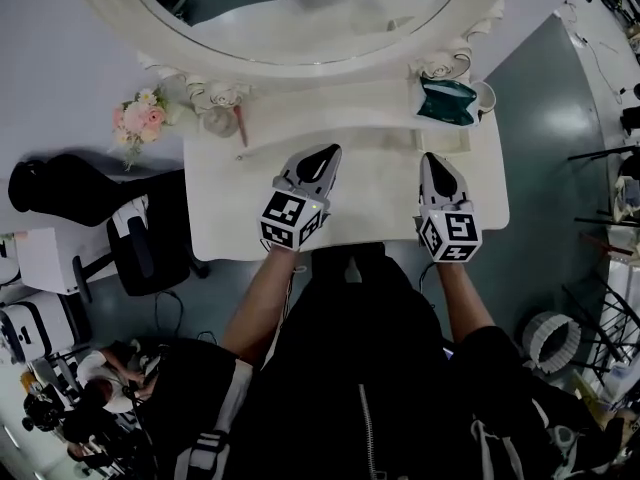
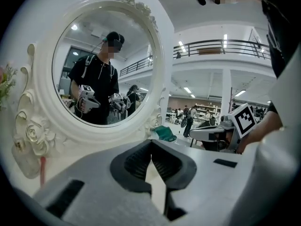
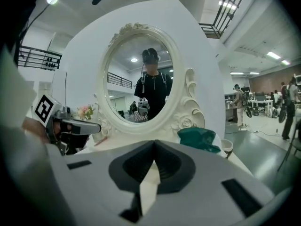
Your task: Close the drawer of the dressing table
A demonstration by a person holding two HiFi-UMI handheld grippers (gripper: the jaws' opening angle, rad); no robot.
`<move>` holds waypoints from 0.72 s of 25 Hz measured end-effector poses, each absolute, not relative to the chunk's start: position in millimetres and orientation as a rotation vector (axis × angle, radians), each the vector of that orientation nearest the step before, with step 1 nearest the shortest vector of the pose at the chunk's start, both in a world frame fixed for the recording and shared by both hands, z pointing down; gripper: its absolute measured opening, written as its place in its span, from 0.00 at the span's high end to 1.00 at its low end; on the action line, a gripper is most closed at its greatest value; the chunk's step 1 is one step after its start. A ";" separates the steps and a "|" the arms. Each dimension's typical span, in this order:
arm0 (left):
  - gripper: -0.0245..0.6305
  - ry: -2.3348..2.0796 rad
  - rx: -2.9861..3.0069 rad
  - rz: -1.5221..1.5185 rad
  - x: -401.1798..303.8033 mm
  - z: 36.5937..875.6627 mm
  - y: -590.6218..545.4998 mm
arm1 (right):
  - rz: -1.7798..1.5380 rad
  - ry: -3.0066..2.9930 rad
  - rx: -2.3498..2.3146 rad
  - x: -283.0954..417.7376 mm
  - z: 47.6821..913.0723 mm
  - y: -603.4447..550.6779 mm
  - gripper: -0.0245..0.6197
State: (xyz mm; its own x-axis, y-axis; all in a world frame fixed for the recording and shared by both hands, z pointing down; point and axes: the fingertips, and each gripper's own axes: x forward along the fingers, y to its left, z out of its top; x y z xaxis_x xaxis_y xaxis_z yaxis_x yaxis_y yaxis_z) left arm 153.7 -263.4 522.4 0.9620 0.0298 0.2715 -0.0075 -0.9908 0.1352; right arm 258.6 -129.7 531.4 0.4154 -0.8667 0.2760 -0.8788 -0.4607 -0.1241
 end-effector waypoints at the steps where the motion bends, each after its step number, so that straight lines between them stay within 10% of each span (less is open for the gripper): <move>1: 0.96 0.020 2.973 0.422 155.2 525.3 -261.6 | 0.481 -1.599 2.611 261.5 537.5 -125.3 0.97; 12: 0.96 0.026 2.939 0.498 162.6 546.2 -255.5 | 0.715 -1.356 2.619 305.2 626.2 -62.2 0.94; 18: 0.96 0.020 2.935 0.515 166.3 549.0 -259.4 | 0.904 -1.275 2.544 313.3 674.7 -51.6 0.69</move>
